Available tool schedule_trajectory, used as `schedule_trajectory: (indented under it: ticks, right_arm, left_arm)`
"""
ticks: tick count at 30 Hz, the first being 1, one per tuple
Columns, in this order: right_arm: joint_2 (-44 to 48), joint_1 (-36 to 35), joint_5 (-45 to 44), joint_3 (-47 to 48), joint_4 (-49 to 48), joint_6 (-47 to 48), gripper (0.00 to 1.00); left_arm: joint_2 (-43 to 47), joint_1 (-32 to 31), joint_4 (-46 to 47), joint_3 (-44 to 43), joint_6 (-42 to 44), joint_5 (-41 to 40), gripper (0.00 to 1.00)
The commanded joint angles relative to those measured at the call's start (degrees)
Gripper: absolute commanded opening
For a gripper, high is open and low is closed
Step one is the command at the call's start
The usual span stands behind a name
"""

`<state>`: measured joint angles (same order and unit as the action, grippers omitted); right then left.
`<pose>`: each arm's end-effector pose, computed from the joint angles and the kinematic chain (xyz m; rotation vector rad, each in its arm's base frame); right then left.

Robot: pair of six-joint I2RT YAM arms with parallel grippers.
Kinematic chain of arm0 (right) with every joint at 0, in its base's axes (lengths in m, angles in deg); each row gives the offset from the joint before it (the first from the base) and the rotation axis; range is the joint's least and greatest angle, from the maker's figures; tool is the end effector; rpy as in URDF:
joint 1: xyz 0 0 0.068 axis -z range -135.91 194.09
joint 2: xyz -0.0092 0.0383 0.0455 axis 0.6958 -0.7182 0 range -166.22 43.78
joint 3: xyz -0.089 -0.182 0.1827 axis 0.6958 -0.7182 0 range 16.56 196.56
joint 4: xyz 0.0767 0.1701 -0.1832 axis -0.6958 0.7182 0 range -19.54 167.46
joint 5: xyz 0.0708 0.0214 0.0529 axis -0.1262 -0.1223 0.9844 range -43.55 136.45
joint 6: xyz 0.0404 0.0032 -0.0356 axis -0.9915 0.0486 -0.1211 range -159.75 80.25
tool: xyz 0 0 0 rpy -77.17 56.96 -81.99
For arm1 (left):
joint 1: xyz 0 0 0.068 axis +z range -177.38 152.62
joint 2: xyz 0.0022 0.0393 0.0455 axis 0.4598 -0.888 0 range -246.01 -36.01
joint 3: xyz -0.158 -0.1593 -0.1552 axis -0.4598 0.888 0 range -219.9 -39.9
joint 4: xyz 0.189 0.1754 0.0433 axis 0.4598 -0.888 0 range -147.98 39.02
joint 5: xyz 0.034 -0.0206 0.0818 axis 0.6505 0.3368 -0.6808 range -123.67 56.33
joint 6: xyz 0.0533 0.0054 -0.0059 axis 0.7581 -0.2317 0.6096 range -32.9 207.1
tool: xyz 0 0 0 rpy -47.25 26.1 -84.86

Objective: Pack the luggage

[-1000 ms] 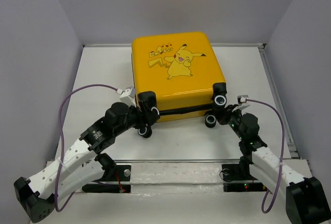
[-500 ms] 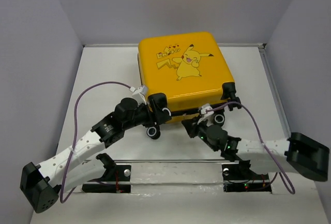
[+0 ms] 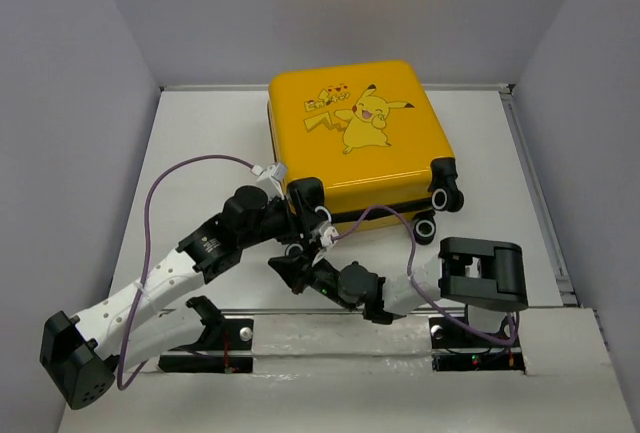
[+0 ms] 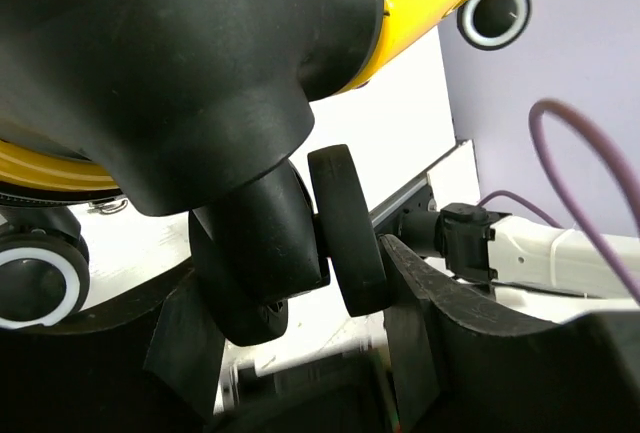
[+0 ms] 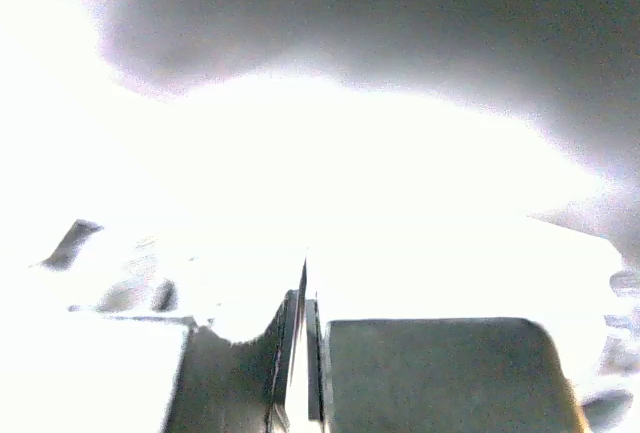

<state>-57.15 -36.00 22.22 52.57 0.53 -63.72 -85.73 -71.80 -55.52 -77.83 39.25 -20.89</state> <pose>0.0719 0.3270 0.1855 -0.4113 1.5483 1.1363 0.1414 -0.1496 0.2931 0.1112 2.0659 -1.2733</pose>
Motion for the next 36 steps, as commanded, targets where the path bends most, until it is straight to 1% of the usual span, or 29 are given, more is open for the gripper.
schedule_trajectory:
  ticks: [1,3,5,8,9,12,13,14,16,17,18,20,21,26,30,33,34,36]
  right_arm:
    - [-1.65,-3.05,0.61,-2.86,-13.91,-1.78,0.07]
    - [-0.16,-3.05,-2.12,-6.47,-15.41,-2.67,0.07]
    - [1.34,-3.05,-3.62,-8.49,-13.93,-2.66,0.07]
    - [4.24,-3.05,-3.63,-9.46,-6.39,-4.24,0.07]
    - [4.85,-3.05,-3.46,-9.99,-5.31,-5.03,0.07]
    - [6.96,-3.05,-4.15,-12.36,-0.57,-8.11,0.10]
    - [8.45,-3.05,-4.51,-13.06,2.49,-9.42,0.11]
    - [9.42,-3.05,-4.95,-13.68,2.52,-9.43,0.12]
    - [11.79,-3.05,-6.35,-14.65,9.08,-10.48,0.15]
    - [14.67,-3.05,-6.97,-14.74,14.42,-10.84,0.16]
    - [16.36,-3.05,-8.10,-14.65,16.91,-11.01,0.19]
    - [19.43,-3.05,-9.25,-14.30,22.01,-10.93,0.22]
    - [22.32,-3.05,-9.69,-14.04,26.56,-10.67,0.23]
    - [29.02,-3.05,-11.46,-11.58,38.17,-9.09,0.34]
    - [31.84,-3.05,-12.16,-9.38,43.64,-7.94,0.42]
    - [33.42,-3.05,-12.25,-7.53,47.86,-6.45,0.43]
    - [34.64,-3.05,-12.25,-6.31,49.00,-6.10,0.48]
    - [36.23,-3.05,-12.33,-5.95,50.85,-5.39,0.49]
  left_arm:
    - [4.80,-1.72,26.68,-5.84,1.98,2.69,0.06]
    - [5.50,-1.63,26.51,-4.52,1.89,2.34,0.06]
    - [6.12,-1.72,26.25,-3.03,2.24,2.17,0.06]
    - [7.26,-1.63,25.37,-1.62,2.68,1.03,0.06]
    - [7.61,-1.63,24.41,-1.44,3.03,0.76,0.06]
    - [8.84,-1.63,23.52,-0.83,4.35,-0.55,0.06]
    - [9.02,-1.63,23.26,-0.83,4.96,-0.65,0.06]
    - [9.11,-1.63,23.00,-0.83,4.97,-0.73,0.06]
    - [9.54,-1.63,22.12,-0.91,5.75,-1.08,0.06]
    - [9.72,-1.63,21.68,-1.00,6.02,-1.35,0.06]
    - [10.16,-1.63,20.89,-1.00,6.45,-1.96,0.06]
    - [10.60,-1.72,20.01,-1.00,6.90,-2.58,0.06]
    - [10.86,-1.63,19.66,-0.92,6.99,-2.75,0.06]
    - [12.27,-1.72,18.34,-0.39,8.04,-3.81,0.06]
    - [12.62,-1.72,17.81,0.31,8.74,-4.77,0.06]
    - [12.45,-1.63,17.89,0.49,8.83,-4.78,0.06]
    - [12.45,-1.72,17.98,0.58,8.75,-4.69,0.06]
    - [12.62,-1.63,18.33,0.84,8.66,-4.60,0.06]
